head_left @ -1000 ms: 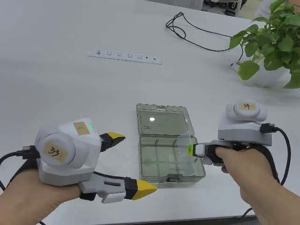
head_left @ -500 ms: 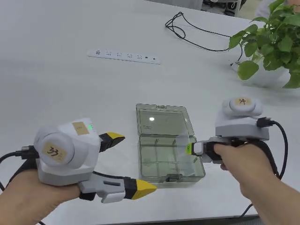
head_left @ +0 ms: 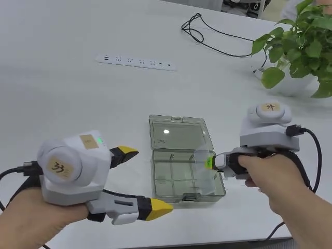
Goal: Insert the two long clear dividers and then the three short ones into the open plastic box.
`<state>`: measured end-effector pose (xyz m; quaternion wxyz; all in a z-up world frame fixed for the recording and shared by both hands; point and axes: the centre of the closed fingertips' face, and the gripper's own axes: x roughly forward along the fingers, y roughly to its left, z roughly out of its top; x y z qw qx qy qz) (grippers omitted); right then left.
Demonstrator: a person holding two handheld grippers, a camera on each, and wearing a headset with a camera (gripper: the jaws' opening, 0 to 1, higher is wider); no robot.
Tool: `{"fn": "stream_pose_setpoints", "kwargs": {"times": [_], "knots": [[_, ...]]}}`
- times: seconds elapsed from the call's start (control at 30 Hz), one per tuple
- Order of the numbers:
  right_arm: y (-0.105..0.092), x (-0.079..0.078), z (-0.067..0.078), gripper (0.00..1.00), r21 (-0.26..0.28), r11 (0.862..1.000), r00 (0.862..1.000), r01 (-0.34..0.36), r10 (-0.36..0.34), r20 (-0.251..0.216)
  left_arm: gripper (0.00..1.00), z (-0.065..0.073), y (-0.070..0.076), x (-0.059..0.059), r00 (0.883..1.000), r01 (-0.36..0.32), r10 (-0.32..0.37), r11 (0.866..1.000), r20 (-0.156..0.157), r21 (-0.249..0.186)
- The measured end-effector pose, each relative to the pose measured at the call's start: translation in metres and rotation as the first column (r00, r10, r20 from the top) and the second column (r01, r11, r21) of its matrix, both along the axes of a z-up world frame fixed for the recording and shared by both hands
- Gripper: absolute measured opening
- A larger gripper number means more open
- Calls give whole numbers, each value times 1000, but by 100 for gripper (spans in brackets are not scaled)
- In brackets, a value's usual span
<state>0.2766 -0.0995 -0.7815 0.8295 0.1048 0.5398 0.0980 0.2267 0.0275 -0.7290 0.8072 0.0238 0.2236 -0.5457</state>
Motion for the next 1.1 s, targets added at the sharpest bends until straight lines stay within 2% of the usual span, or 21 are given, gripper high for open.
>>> {"fn": "stream_pose_setpoints", "kwargs": {"times": [0.37,0.7,1.1], "knots": [[-1,1,-6,6,-2,1000,1000,7,-7,-15,82,0,2,0,1000,1,-1,1000,-2,3],[-1,3,-8,6,-6,1000,1000,9,-9,-6,81,0,1,-1,1000,1,-1,1000,-5,-1],[5,5,-9,6,-33,998,999,-49,50,11,81,0,1,-1,1000,-2,2,1000,-10,-1]]}}
